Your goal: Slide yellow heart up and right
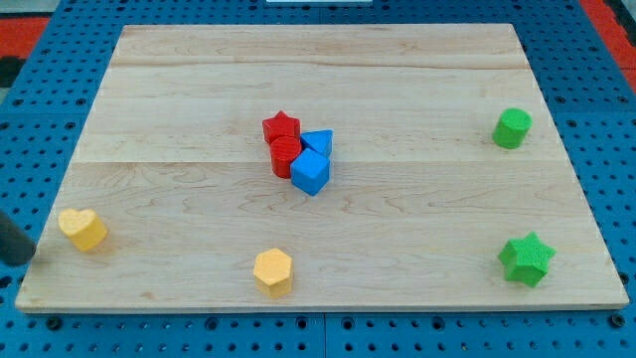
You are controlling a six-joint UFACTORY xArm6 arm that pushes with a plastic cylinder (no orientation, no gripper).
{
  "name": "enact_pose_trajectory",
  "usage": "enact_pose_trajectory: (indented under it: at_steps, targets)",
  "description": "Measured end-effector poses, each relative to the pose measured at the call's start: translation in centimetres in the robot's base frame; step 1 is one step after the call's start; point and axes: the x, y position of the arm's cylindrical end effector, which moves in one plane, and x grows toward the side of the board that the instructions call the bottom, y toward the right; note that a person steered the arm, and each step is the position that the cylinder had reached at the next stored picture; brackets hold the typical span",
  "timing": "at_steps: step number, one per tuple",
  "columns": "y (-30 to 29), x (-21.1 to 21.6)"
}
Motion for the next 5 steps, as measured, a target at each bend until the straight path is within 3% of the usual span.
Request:
enact_pose_trajectory:
  at_steps: [3, 5]
  targets:
    - [7.8, -1.9]
    - [4.6, -2.5]
